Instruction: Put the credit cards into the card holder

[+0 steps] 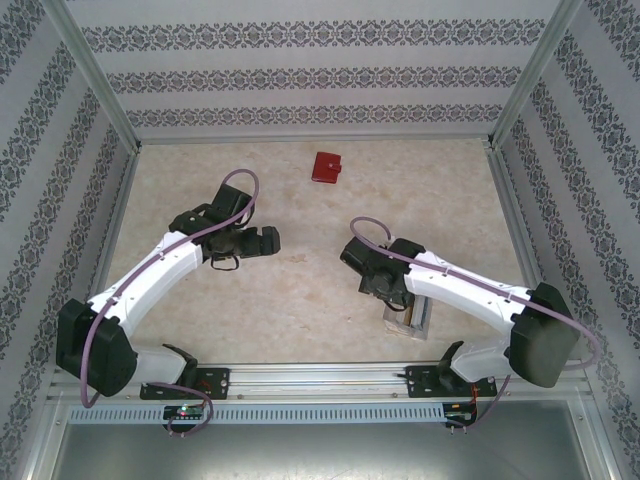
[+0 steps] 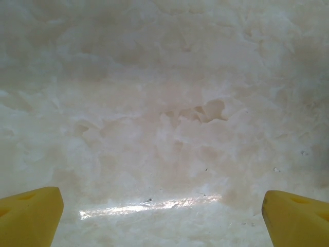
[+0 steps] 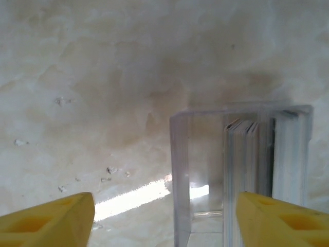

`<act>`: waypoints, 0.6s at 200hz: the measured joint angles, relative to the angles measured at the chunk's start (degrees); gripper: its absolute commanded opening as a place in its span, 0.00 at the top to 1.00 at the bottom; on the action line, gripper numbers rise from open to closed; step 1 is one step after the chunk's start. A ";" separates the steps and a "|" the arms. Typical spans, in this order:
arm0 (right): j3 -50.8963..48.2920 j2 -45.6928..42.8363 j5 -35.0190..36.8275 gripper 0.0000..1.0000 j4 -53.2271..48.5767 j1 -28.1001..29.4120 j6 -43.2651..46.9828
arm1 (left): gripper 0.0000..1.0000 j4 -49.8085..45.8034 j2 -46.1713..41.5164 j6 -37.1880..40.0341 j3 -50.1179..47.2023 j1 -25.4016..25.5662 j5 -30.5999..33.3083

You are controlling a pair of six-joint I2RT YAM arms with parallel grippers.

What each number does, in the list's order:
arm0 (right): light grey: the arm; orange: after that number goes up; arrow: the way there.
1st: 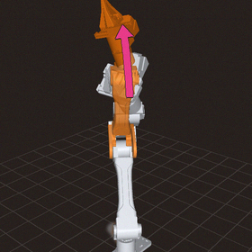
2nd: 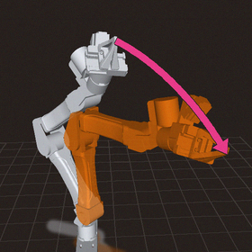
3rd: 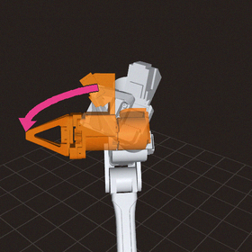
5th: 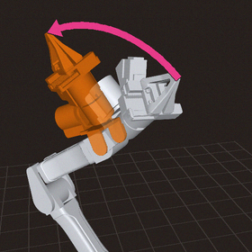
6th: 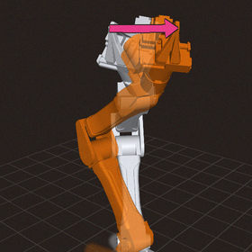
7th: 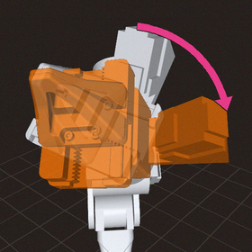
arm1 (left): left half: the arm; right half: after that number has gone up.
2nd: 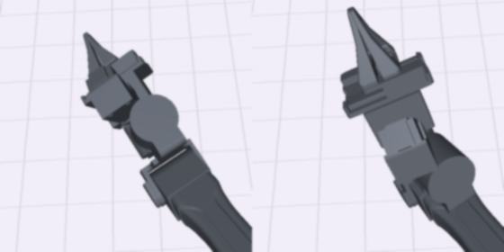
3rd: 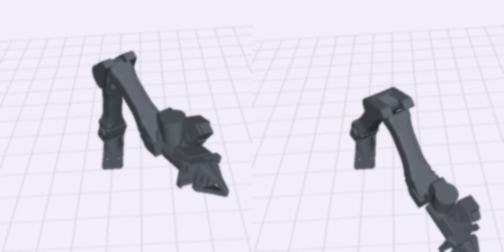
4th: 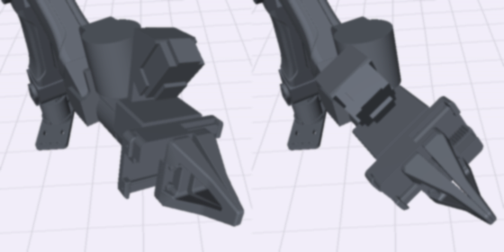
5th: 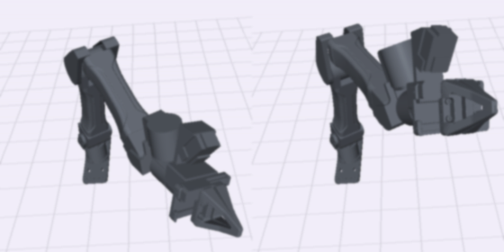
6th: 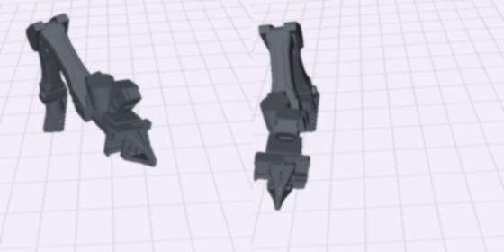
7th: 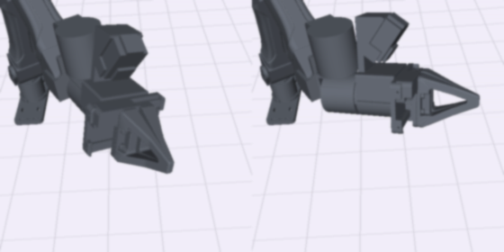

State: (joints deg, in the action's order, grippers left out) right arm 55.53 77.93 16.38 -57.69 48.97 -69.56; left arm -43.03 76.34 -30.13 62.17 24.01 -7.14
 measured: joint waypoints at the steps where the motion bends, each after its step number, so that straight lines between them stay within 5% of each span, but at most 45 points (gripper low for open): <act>1: -0.07 0.00 0.00 0.43 0.07 0.07 -0.31 | 0.00 -0.07 0.00 0.04 0.00 0.00 0.04; 13: -0.92 0.26 -0.92 0.49 1.18 0.92 -1.62 | 0.00 -0.61 0.00 0.74 0.00 0.00 0.22; 83: -1.70 4.76 -0.98 0.48 1.53 1.18 -4.26 | 0.00 -3.10 -2.95 3.39 -0.76 0.00 3.54; 120: -2.58 8.46 -0.33 0.70 2.05 1.18 -3.96 | 0.00 -3.98 -2.95 3.82 -1.31 0.00 4.42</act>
State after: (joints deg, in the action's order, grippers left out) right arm 52.95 86.39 16.05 -55.64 50.15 -73.52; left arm -47.00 73.38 -26.30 60.86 24.01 -2.72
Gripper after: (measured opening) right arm 0.371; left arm 0.997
